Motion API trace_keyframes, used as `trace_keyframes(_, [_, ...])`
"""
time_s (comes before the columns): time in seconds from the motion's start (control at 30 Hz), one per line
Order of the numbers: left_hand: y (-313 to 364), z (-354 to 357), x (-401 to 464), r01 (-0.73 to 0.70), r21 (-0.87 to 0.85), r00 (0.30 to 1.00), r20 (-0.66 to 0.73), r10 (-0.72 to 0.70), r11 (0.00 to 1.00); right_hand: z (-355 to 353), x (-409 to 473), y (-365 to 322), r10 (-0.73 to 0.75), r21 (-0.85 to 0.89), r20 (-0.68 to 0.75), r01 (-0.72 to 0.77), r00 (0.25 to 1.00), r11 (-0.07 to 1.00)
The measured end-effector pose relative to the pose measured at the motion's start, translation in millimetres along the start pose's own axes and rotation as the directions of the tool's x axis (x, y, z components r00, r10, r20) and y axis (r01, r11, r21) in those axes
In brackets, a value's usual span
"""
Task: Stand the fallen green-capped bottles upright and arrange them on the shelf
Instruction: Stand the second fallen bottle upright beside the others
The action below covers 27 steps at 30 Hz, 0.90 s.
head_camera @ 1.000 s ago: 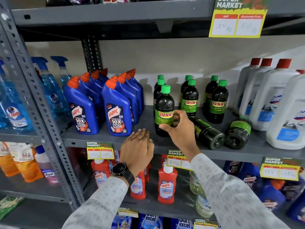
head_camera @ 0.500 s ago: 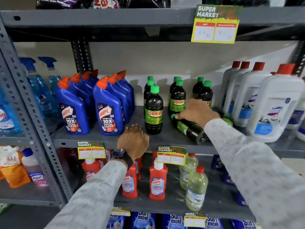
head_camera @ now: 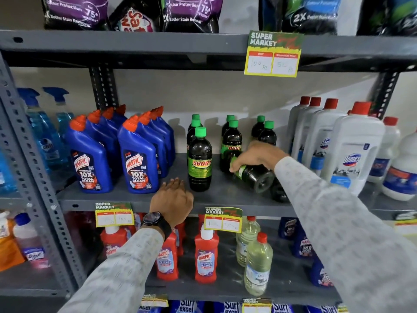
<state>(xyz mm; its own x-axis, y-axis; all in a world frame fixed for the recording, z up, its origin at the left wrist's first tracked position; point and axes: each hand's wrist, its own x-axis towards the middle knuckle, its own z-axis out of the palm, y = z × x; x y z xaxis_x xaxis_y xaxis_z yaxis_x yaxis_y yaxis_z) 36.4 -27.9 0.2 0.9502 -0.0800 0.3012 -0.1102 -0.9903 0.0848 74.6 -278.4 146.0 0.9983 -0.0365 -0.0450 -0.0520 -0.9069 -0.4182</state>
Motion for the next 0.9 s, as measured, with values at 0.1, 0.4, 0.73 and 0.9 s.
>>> trace_keyframes(0.1, [-1,2,-1,0.003,-0.005,1.000,-0.021,-0.003,1.000,-21,-6,-3,-0.038,0.222,-0.169,0.076,0.985,0.972])
trace_keyframes(0.4, [0,1,-4,0.004,-0.014,0.998,-0.063,-0.005,1.000,56,-20,7,0.003,0.477,-0.618,0.371,0.786,0.797])
trace_keyframes(0.73, [3,1,-2,0.021,0.017,0.997,-0.075,-0.020,1.000,110,-14,16,0.075,0.539,-0.644,0.383,0.761,0.750])
trace_keyframes(0.9, [2,1,-2,0.021,0.011,0.997,-0.072,-0.020,1.000,113,-7,26,0.016,0.635,-0.580,0.440,0.814,0.635])
